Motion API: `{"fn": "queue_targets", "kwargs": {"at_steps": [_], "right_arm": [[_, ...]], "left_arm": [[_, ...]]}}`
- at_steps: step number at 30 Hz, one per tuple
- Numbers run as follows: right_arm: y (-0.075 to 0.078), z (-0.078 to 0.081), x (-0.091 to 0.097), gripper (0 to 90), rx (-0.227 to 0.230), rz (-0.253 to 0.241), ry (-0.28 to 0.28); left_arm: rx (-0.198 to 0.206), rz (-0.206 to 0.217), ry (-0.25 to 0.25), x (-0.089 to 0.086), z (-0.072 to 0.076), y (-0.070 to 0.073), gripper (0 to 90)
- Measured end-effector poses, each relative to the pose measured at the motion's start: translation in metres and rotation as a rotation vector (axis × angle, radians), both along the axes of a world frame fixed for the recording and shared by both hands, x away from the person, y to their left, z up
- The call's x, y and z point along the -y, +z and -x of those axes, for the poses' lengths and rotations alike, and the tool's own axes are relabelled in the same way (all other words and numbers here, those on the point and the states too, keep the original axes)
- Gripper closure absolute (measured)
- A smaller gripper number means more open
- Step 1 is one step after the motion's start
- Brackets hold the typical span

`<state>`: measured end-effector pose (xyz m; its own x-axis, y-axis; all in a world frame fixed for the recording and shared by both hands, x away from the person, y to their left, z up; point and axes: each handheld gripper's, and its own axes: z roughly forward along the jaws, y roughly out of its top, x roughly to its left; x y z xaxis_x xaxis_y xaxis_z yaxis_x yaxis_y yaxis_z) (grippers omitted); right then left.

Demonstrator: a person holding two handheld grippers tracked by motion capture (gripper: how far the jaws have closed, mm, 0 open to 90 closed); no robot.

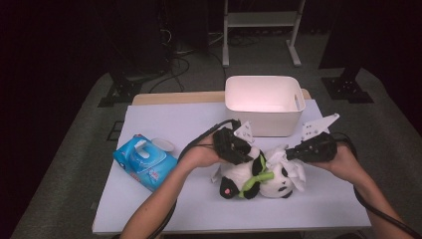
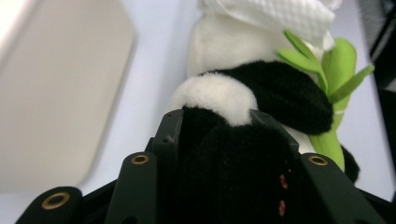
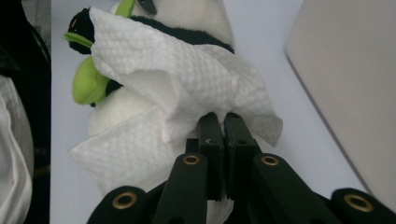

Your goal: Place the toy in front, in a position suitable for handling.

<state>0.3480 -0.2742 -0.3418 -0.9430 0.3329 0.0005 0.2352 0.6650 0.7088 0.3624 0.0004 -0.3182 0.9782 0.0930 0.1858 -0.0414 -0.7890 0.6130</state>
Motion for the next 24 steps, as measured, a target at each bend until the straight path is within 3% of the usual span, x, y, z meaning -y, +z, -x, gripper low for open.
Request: {"fn": "queue_targets", "kwargs": {"at_steps": [3,7,12,16,19,24], "right_arm": [[0.001,-0.013,-0.008,86.8,-0.006,-0.025,-0.008],[-0.005,-0.018,-0.019,86.9,-0.015,-0.021,0.002],[-0.009,-0.001,-0.033,87.1,0.016,-0.004,0.046],[-0.006,0.016,-0.042,87.1,0.04,0.029,0.071],[-0.005,0.026,-0.045,87.2,0.062,0.049,0.091],[-0.006,0.04,-0.045,87.2,0.07,0.051,0.116]], "left_arm": [[0.024,-0.003,0.025,-0.003,-0.009,0.008,57.8],[-0.004,0.003,0.042,-0.014,-0.009,-0.004,56.1],[-0.072,0.049,0.057,-0.033,0.003,-0.012,42.0],[-0.065,0.034,0.037,-0.031,0.021,-0.003,33.6],[-0.074,0.051,0.002,-0.027,0.03,0.007,33.7],[-0.08,0.005,0.002,-0.023,0.03,0.009,33.9]]}}
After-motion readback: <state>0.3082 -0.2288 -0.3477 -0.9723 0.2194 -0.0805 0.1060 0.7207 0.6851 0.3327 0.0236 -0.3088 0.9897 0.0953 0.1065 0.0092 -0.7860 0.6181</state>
